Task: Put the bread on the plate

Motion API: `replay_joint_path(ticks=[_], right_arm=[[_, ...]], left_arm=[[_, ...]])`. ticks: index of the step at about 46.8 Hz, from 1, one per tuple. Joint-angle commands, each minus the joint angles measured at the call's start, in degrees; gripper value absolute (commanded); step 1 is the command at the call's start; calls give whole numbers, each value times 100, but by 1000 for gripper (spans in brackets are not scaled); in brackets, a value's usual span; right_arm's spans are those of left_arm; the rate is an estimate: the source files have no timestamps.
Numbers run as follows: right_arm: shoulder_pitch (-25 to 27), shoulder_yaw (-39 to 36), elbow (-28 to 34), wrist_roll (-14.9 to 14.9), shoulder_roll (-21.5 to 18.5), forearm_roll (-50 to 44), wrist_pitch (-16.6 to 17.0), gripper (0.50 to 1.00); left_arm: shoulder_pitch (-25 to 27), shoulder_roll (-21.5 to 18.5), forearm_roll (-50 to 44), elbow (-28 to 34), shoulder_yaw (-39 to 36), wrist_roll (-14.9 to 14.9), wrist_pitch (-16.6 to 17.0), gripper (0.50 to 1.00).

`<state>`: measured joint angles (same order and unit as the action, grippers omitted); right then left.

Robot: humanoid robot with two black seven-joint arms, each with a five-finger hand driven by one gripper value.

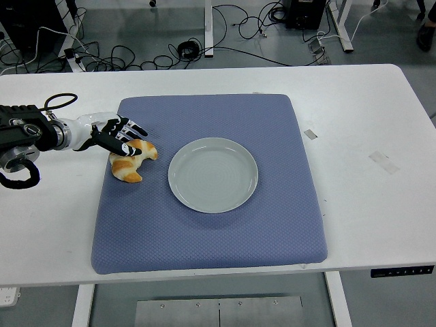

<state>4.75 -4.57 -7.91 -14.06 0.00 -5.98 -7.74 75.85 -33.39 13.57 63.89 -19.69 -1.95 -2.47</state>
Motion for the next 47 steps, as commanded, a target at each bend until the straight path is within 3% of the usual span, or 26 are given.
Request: replay_joint_path(ticks=[1, 10, 17, 47], right_arm=[[0, 0, 0, 0, 0, 0, 1, 1000], [0, 0, 0, 0, 0, 0, 1, 1000], [0, 0, 0, 0, 0, 0, 1, 1000], [0, 0, 0, 0, 0, 0, 1, 1000]], left_arm=[[0, 0, 154, 0, 9, 2, -8, 695], [0, -9, 225, 0, 9, 10, -17, 675], [0, -27, 225, 0, 9, 28, -26, 622], [193, -106, 225, 0, 158, 46, -105, 622]])
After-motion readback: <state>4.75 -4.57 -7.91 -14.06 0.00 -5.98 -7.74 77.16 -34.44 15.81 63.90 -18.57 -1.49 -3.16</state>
